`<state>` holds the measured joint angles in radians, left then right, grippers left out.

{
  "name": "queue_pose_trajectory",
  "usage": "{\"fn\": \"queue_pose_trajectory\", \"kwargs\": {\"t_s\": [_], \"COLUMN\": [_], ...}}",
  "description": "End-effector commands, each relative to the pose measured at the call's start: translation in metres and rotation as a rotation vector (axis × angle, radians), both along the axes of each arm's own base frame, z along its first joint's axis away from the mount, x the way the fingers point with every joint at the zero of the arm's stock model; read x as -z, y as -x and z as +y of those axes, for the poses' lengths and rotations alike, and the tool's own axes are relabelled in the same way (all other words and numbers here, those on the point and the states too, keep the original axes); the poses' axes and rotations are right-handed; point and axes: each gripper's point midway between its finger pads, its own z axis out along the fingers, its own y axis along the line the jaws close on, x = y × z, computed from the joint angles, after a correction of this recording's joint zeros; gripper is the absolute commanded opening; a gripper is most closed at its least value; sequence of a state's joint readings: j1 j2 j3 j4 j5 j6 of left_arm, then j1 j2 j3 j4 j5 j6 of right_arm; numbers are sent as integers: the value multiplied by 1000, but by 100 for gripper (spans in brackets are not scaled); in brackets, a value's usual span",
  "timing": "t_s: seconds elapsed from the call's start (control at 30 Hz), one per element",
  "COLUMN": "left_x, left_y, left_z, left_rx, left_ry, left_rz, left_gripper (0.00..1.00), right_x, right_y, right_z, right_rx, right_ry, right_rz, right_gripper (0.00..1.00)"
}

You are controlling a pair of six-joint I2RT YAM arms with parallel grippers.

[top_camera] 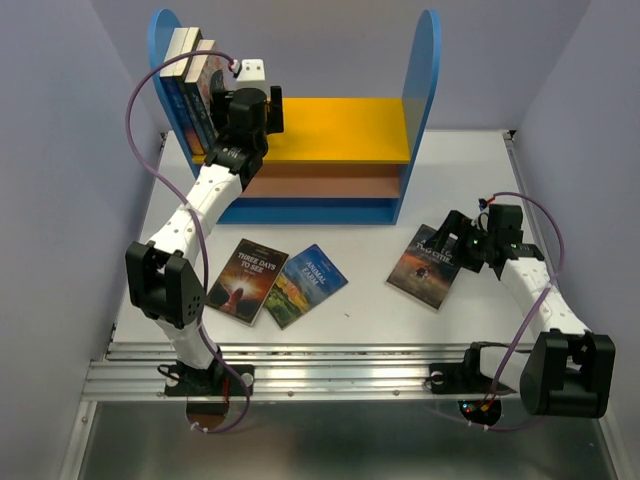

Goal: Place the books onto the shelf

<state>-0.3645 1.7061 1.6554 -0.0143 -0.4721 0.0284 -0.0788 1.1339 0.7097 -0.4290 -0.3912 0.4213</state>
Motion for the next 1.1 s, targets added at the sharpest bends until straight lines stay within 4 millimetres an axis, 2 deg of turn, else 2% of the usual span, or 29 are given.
{"fn": "queue_pose_trajectory", "kwargs": {"t_s": [0.0,0.07,0.2,0.43,0.63,0.73,0.8,0.83,0.87,0.9,0.93,1.0,1.03,1.07], "left_x": [-27,-34,-47,-94,-116,-125,-132,-142,-142,-156,-159,-146,-159,-136], "left_y": [1,3,9,30,45,57,67,78,87,101,109,122,147,153], "left_z": [7,-4,-11,-27,-36,-47,-56,-55,-61,-56,-53,-46,-42,-45], "left_rx": [-9,59,108,235,309,388,450,470,506,505,490,451,468,478], "left_ry": [38,59,101,172,207,219,237,253,276,294,316,354,407,423], "left_rz": [-53,-69,-94,-212,-252,-260,-268,-286,-282,-313,-320,-288,-323,-282], "left_gripper": [99,99,99,99,99,99,99,99,99,99,99,99,99,99], "right_x": [-16,-16,-18,-23,-25,-28,-29,-30,-29,-30,-29,-25,-26,-25], "right_y": [-9,-8,-8,-8,-8,-8,-8,-8,-7,-7,-7,-5,-5,-5], "right_z": [-3,-2,-1,-2,-3,-3,-5,-5,-8,-10,-12,-17,-19,-21], "right_rx": [-3,-9,-16,-9,-1,7,23,28,45,56,66,89,97,111], "right_ry": [26,22,17,23,22,23,25,27,38,44,51,72,78,87], "right_rz": [-57,-54,-62,-80,-86,-94,-96,-97,-93,-91,-88,-66,-65,-60], "right_gripper": [100,100,100,100,100,100,100,100,100,100,100,100,100,100]}}
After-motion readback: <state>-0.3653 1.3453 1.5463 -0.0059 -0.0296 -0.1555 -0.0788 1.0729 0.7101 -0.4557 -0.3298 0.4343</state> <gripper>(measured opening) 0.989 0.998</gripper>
